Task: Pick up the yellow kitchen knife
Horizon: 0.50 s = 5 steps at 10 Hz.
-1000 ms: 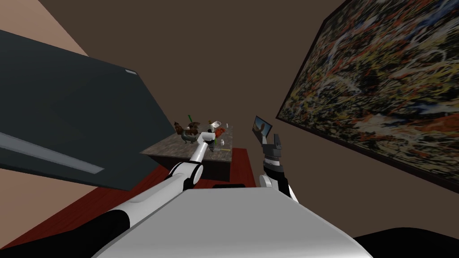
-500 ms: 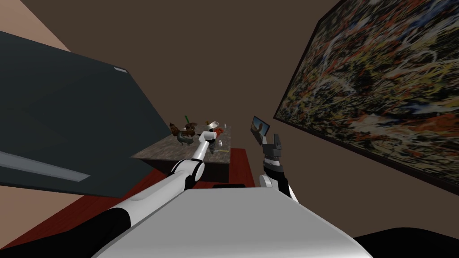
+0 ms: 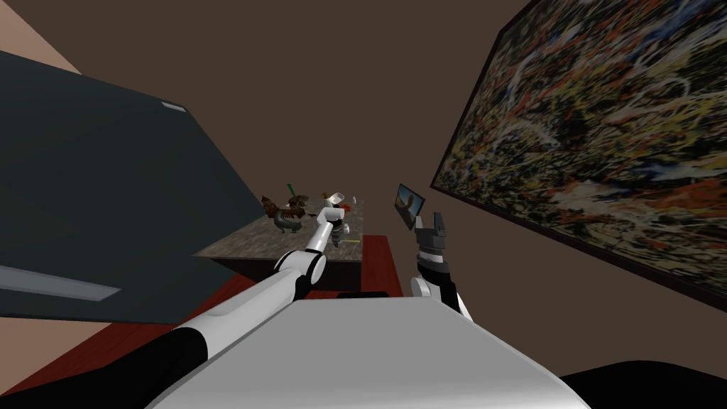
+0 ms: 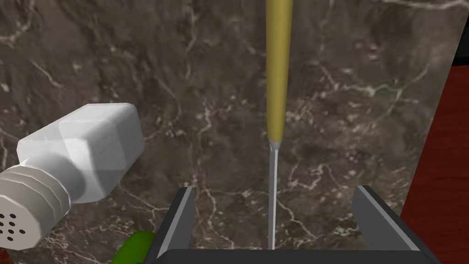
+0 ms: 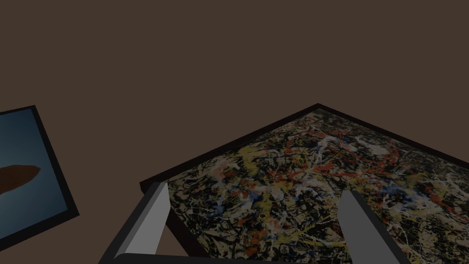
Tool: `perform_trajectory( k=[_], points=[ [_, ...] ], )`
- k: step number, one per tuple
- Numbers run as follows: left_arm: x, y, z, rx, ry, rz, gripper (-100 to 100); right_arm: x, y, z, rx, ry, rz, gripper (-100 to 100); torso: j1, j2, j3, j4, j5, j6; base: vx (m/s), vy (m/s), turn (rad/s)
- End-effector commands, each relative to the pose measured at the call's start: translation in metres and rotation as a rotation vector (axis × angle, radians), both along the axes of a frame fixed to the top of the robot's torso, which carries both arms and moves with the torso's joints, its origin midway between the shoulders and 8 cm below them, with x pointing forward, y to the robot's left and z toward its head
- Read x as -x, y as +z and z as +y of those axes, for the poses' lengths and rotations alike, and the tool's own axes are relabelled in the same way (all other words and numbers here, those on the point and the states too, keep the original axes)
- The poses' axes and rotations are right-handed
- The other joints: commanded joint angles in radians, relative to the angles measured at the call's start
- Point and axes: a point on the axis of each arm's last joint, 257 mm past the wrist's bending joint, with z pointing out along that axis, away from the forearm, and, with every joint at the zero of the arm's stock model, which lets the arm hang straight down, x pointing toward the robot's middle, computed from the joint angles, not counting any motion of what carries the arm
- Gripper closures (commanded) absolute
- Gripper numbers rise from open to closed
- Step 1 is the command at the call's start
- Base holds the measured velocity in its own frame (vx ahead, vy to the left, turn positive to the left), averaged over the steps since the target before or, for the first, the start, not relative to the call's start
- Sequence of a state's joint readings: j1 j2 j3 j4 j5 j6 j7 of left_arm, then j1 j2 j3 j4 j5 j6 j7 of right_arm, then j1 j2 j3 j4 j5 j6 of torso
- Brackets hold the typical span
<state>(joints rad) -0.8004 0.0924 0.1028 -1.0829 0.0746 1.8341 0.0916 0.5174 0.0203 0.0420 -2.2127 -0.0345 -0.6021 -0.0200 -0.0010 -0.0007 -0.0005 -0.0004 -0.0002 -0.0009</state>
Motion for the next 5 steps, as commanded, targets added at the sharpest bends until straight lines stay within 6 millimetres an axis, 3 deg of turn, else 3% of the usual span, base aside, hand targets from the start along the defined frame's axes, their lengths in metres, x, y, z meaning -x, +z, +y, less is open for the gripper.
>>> perform_trajectory(
  k=[1,2,4,5],
  points=[
    [0.000,0.000,0.000,0.000,0.000,0.000,0,0.000,0.000,0.000,0.000,0.000,0.000,0,0.000,0.000,0.000,0.000,0.000,0.000,0.000,0.000,0.000],
    [0.001,-0.010,0.001,0.000,0.001,-0.001,-100,0.000,0.000,0.000,0.000,0.000,0.000,0,0.000,0.001,0.000,0.000,0.000,0.000,0.005,-0.001,-0.008],
    [0.002,-0.022,0.002,0.001,0.001,-0.001,-100,0.000,0.000,0.000,0.000,0.000,0.000,0,0.001,0.001,0.000,0.000,0.000,0.000,0.008,-0.002,-0.005],
    [0.003,-0.018,0.001,0.000,0.001,0.001,-100,0.000,0.000,0.000,0.000,0.000,0.000,0,0.001,0.001,0.000,0.000,0.000,0.000,0.000,0.000,0.000]
  ],
)
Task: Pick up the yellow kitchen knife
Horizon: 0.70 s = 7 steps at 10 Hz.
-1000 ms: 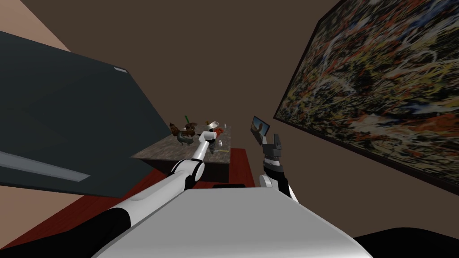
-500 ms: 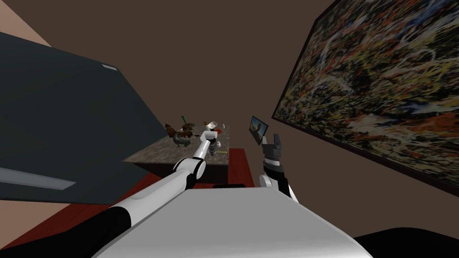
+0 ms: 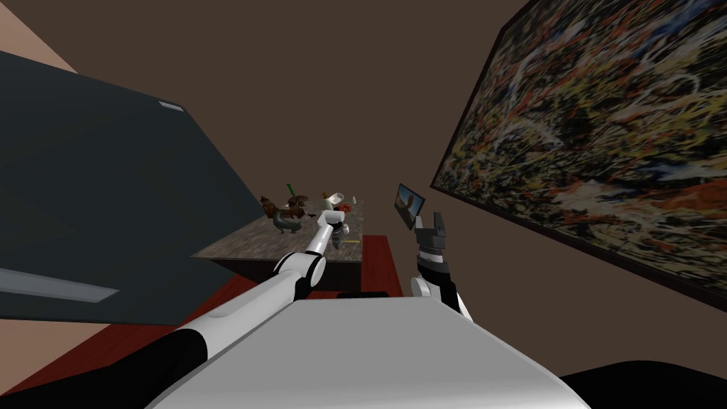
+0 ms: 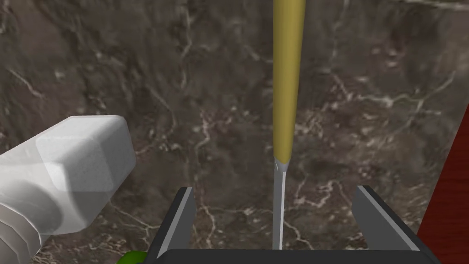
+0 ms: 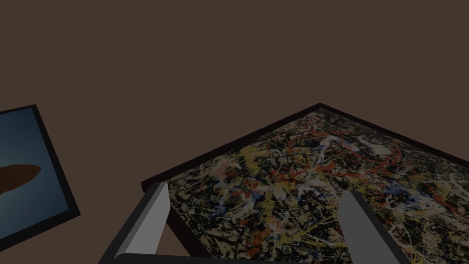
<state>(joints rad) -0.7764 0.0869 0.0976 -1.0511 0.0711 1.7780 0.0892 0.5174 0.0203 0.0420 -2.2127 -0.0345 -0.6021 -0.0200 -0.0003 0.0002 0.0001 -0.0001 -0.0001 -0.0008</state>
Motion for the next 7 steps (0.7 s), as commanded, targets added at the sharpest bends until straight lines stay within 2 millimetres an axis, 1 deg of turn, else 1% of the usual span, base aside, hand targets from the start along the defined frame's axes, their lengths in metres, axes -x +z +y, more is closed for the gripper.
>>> perform_trajectory(
  k=[1,5,6,7],
  points=[
    [0.0000,0.0000,0.0000,0.000,0.000,0.000,100,0.0000,0.0000,0.0000,0.000,0.000,0.000,0,0.000,0.000,0.000,0.000,0.000,0.000,0.000,0.000,0.000],
    [0.0004,0.0000,-0.0003,0.000,-0.001,0.001,100,0.0000,0.0000,0.0000,0.000,0.000,0.000,0,0.000,-0.001,-0.001,0.000,0.000,0.000,0.000,0.000,0.000],
    [0.0004,0.0000,-0.0002,0.000,-0.001,0.001,0,0.0000,0.0000,0.0000,0.000,0.000,0.000,0,0.000,-0.001,-0.001,0.000,0.000,0.000,0.000,0.000,0.000],
    [-0.0022,0.0086,0.0097,0.011,0.020,0.003,-100,0.0000,0.0000,0.0000,0.000,0.000,0.000,0,0.000,-0.001,-0.001,0.000,0.000,0.000,-0.010,0.115,-0.027]
  ],
)
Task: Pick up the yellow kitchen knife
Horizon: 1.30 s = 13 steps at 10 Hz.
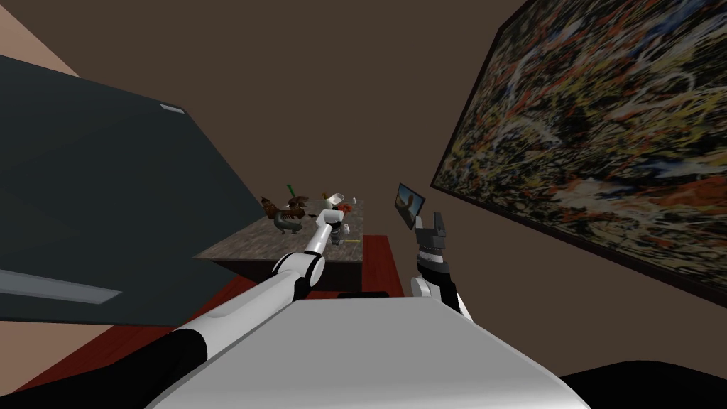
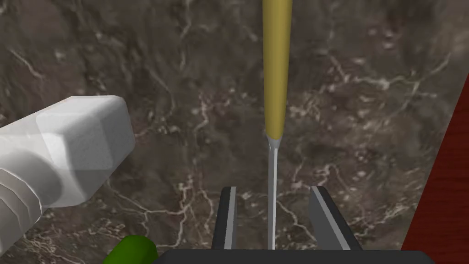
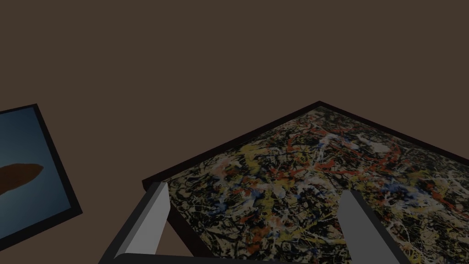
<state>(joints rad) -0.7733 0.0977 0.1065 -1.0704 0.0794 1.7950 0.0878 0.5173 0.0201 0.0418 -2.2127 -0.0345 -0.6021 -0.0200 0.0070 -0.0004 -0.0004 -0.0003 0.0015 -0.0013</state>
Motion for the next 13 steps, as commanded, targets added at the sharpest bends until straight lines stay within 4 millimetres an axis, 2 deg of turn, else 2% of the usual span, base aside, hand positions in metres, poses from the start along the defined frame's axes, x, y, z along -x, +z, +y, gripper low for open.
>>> perform_trajectory(
  k=[1,3,4,5,8,9,10,13],
  points=[
    [-0.002,0.007,0.003,0.016,0.011,0.007,-100,0.000,0.000,0.000,0.000,0.000,0.000,0,0.000,0.000,0.000,0.000,0.000,0.000,0.003,0.175,-0.039],
    [-0.003,0.008,0.001,0.023,0.011,0.004,-100,0.000,0.000,0.000,0.000,0.000,0.000,0,0.005,-0.001,0.000,0.000,0.001,0.000,0.000,0.129,-0.021],
    [-0.002,0.009,0.001,0.024,0.012,0.005,0,0.000,0.000,0.000,0.000,0.000,0.000,0,0.000,-0.001,0.000,0.000,0.001,0.000,0.000,0.016,0.001],
    [-0.001,-0.001,-0.002,0.022,0.012,0.004,-100,0.000,0.000,0.000,0.000,0.000,0.000,0,-0.004,-0.001,0.000,0.000,-0.001,0.000,0.004,0.016,0.002],
    [0.000,-0.015,-0.007,0.020,0.011,0.002,-100,0.000,0.000,0.000,0.000,0.000,0.000,0,-0.006,-0.001,-0.001,0.000,-0.001,0.000,0.006,0.012,0.000],
    [0.001,-0.012,-0.006,0.021,0.011,0.005,-100,0.000,0.000,0.000,0.000,0.000,0.000,0,-0.006,-0.001,-0.001,0.000,-0.001,0.000,0.000,0.000,0.000],
    [0.001,-0.013,-0.006,0.021,0.012,0.003,100,0.000,0.000,0.000,0.000,0.000,0.000,0,-0.007,-0.001,-0.001,0.000,-0.001,0.000,0.000,0.000,0.000],
    [0.001,-0.013,-0.005,0.021,0.016,0.006,100,0.000,0.000,0.000,0.000,0.000,0.000,0,-0.007,-0.002,-0.001,-0.001,-0.001,0.002,-0.001,0.000,0.004]
  ],
)
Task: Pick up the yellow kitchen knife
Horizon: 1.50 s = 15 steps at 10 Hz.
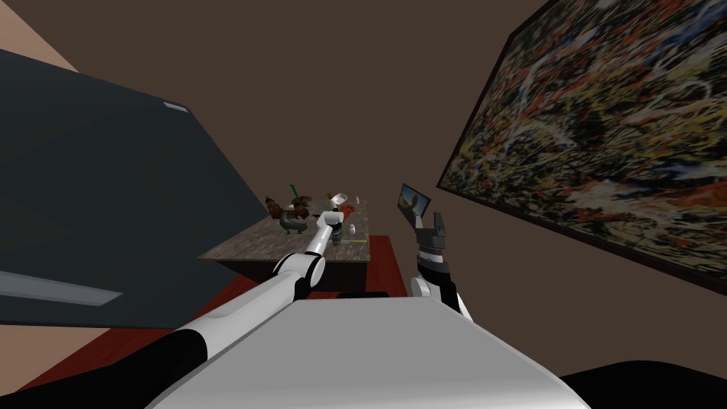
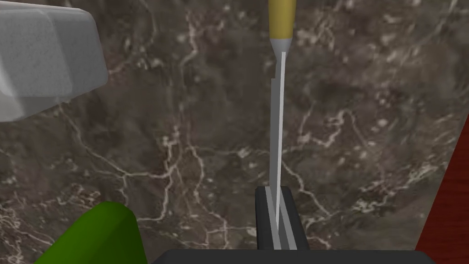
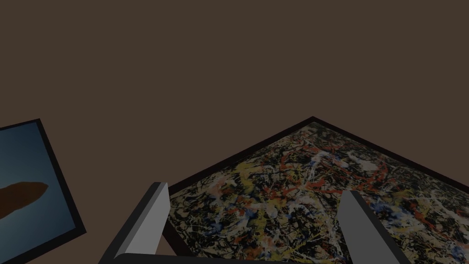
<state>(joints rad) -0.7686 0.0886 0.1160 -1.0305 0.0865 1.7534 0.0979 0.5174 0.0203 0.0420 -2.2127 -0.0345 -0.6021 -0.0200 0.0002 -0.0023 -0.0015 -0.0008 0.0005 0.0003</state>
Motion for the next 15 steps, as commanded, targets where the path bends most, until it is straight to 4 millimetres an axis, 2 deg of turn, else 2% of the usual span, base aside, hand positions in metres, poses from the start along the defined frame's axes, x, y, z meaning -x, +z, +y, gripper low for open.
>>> perform_trajectory(
  k=[1,2,3,4,5,6,7,8,9,11,12,13,15],
  points=[
    [0.000,0.000,0.000,0.000,0.000,0.000,100,0.000,0.000,0.000,0.000,0.000,0.000,0,0.000,0.000,0.000,0.000,0.000,0.000,0.000,0.000,0.000],
    [0.000,0.000,0.000,0.000,0.000,-0.001,0,0.000,0.000,0.000,0.000,0.000,0.000,0,0.000,0.000,0.000,0.000,0.000,0.000,0.000,0.000,0.000],
    [-0.015,0.019,0.005,-0.010,0.002,-0.040,-100,0.000,0.000,0.000,0.000,0.000,0.000,0,0.000,0.000,0.000,0.000,0.000,0.000,-0.024,-0.006,0.001],
    [-0.003,0.010,0.012,-0.020,0.018,-0.003,-100,0.000,0.000,0.000,0.000,0.000,0.000,0,0.000,0.001,0.000,0.000,0.000,0.000,-0.025,-0.093,-0.048],
    [-0.004,0.013,0.014,-0.024,0.022,-0.007,-100,0.000,0.000,0.000,0.000,0.000,0.000,0,-0.005,0.001,0.001,0.000,-0.001,0.000,-0.018,-0.177,-0.028],
    [-0.005,0.014,-0.006,-0.002,0.000,-0.014,-100,0.000,0.000,0.000,0.000,0.000,0.000,0,-0.011,0.001,0.001,0.000,-0.002,0.000,-0.010,-0.152,-0.002],
    [-0.003,0.012,0.003,-0.011,0.009,-0.010,-100,0.000,0.000,0.000,0.000,0.000,0.000,0,-0.011,0.001,0.000,0.000,-0.002,0.001,-0.003,-0.059,0.002],
    [-0.003,0.012,0.001,-0.010,0.007,-0.011,0,0.000,0.000,0.000,0.000,0.000,0.000,0,-0.005,0.000,0.000,0.000,-0.001,0.000,-0.001,-0.013,0.000],
    [-0.002,0.003,0.002,-0.009,0.008,-0.013,-100,0.000,0.000,0.000,0.000,0.000,0.000,0,-0.002,0.000,0.000,0.000,-0.001,0.000,0.001,-0.006,-0.003],
    [-0.001,-0.009,0.003,-0.008,0.009,-0.015,-100,0.000,0.000,0.000,0.000,0.000,0.000,0,0.000,0.000,0.000,0.000,0.000,0.000,0.000,0.000,0.000],
    [-0.002,-0.005,0.003,-0.009,0.008,-0.012,-100,0.000,0.000,0.000,0.000,0.000,0.000,0,0.000,0.000,0.000,0.000,0.000,0.000,0.000,0.000,0.000],
    [-0.002,-0.006,0.003,-0.008,0.008,-0.014,100,0.000,0.000,0.000,0.000,0.000,0.000,0,0.000,0.000,0.000,0.000,0.000,0.000,0.000,0.000,0.000],
    [-0.003,-0.005,0.002,-0.008,0.005,-0.017,100,0.000,0.000,0.000,0.000,0.000,0.000,0,0.000,-0.001,-0.001,-0.001,0.000,-0.001,0.000,0.001,-0.029]
  ],
)
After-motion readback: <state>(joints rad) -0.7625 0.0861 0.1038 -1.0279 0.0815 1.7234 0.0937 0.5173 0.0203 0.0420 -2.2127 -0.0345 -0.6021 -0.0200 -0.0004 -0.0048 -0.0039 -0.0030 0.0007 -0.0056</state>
